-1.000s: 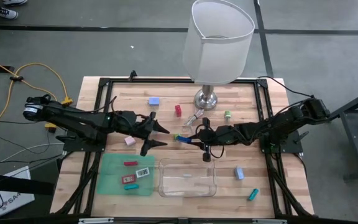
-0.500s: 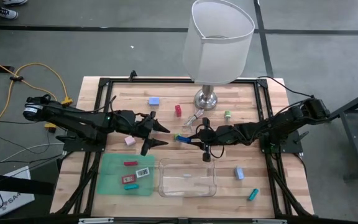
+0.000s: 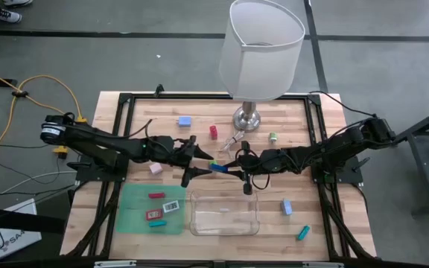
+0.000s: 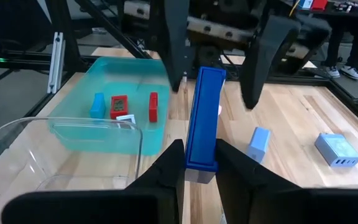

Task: Pick & Place Office items
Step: Put the blue timer into the green bin

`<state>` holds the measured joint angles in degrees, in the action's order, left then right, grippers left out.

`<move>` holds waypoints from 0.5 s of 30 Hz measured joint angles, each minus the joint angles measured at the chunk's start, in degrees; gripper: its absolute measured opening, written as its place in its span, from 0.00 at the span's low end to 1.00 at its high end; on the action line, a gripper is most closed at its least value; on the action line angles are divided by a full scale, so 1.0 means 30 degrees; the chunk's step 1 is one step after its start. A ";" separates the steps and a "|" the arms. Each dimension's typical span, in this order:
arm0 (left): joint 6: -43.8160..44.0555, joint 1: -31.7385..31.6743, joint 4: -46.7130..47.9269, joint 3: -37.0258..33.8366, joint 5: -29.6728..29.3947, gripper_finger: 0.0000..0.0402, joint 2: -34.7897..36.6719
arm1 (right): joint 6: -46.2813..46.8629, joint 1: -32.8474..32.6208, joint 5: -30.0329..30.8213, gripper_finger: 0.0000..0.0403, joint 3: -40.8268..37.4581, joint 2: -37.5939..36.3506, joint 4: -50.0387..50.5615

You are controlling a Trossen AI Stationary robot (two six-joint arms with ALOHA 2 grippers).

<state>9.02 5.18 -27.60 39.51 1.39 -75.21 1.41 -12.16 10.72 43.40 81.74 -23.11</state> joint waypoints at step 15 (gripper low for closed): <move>0.0000 -0.0034 -0.1444 0.0007 0.0007 0.56 -0.0850 | -0.0015 0.0000 -0.0080 0.15 -0.0007 0.0001 -0.0044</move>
<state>9.02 5.08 -31.93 39.53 1.41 -77.76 1.37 -12.16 10.48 43.38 81.74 -23.24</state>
